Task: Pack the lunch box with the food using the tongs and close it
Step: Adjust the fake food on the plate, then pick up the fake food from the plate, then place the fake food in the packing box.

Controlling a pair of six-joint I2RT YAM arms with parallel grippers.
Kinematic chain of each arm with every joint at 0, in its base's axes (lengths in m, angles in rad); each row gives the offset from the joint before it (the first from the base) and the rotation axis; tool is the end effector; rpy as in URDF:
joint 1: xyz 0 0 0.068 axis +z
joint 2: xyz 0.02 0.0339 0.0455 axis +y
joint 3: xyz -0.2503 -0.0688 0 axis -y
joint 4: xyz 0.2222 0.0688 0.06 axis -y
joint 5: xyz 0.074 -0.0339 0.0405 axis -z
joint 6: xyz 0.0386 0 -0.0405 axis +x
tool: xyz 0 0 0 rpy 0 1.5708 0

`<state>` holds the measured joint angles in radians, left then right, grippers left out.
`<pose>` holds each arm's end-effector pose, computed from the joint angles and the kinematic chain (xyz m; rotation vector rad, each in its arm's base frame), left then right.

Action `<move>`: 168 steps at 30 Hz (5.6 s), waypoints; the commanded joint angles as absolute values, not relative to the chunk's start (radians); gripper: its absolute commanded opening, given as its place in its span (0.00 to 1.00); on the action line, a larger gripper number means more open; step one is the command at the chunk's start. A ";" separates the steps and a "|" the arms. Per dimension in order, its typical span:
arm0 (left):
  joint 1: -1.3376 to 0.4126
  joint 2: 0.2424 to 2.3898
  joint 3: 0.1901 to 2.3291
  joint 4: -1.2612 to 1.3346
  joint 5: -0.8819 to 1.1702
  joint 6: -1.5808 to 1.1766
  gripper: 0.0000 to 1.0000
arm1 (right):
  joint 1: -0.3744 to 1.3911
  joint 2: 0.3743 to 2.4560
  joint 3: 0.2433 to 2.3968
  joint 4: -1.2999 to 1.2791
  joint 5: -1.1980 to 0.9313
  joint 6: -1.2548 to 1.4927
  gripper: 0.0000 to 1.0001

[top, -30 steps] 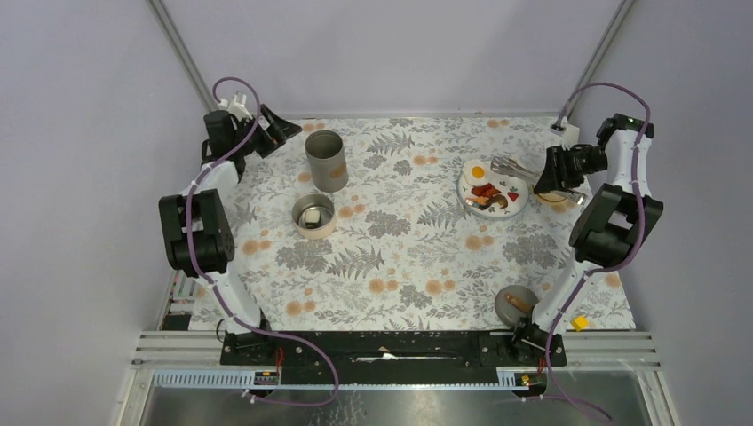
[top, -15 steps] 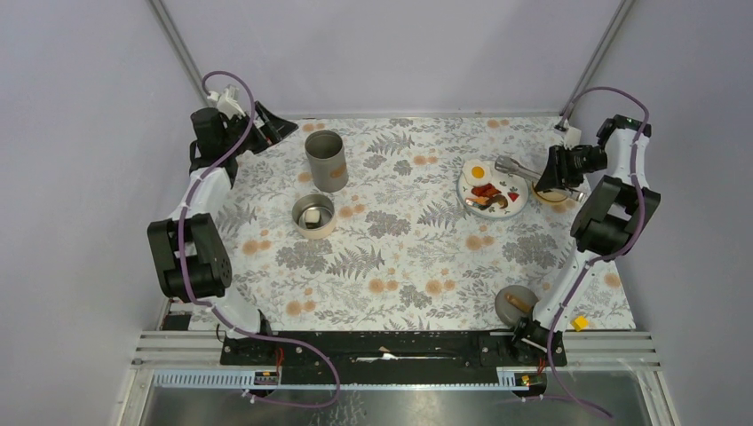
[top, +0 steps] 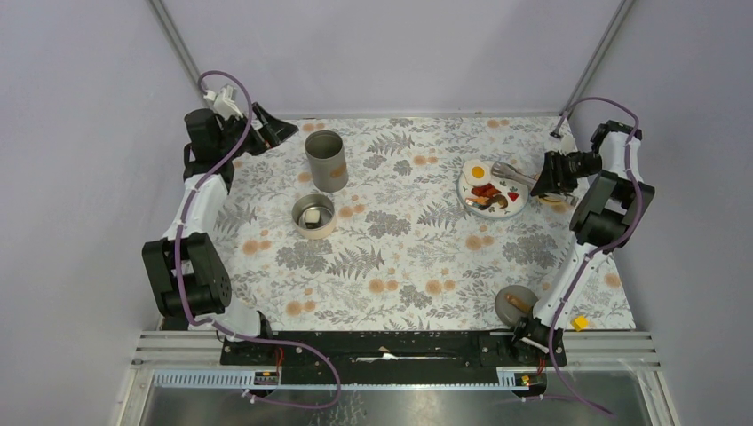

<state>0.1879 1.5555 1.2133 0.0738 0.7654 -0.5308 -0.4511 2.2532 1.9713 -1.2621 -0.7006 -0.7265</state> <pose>0.3428 0.0380 0.3187 -0.1149 1.8601 -0.9384 0.3805 -0.1567 0.2001 -0.3729 2.5973 0.7777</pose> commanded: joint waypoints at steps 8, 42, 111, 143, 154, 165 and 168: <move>0.178 1.504 1.222 0.081 0.792 -0.520 0.99 | -0.449 2.308 2.033 -1.330 -0.803 -0.761 0.46; 0.150 1.534 1.265 0.081 0.782 -0.558 0.99 | -0.443 2.367 2.039 -1.480 -0.936 -0.928 0.37; 0.134 1.548 1.238 0.103 0.770 -0.545 0.99 | -0.498 2.214 2.050 -1.481 -0.821 -0.907 0.43; 0.149 1.520 1.196 0.108 0.772 -0.534 0.99 | -0.408 2.268 2.171 -1.462 -0.697 -0.828 0.21; 0.183 1.494 1.196 0.098 0.774 -0.542 0.99 | -0.369 2.133 2.310 -1.480 -0.803 -0.747 0.00; 0.233 1.471 1.204 -0.071 0.735 -0.467 0.99 | 0.037 1.926 2.145 -1.429 -0.957 -0.613 0.00; 0.260 1.452 1.187 -0.079 0.740 -0.463 0.99 | 0.179 1.889 2.103 -1.350 -0.952 -0.534 0.00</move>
<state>0.2268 1.5188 1.1885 -0.0574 0.7502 -0.5022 0.0357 1.9724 2.1464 -1.4193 -0.8726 -0.6559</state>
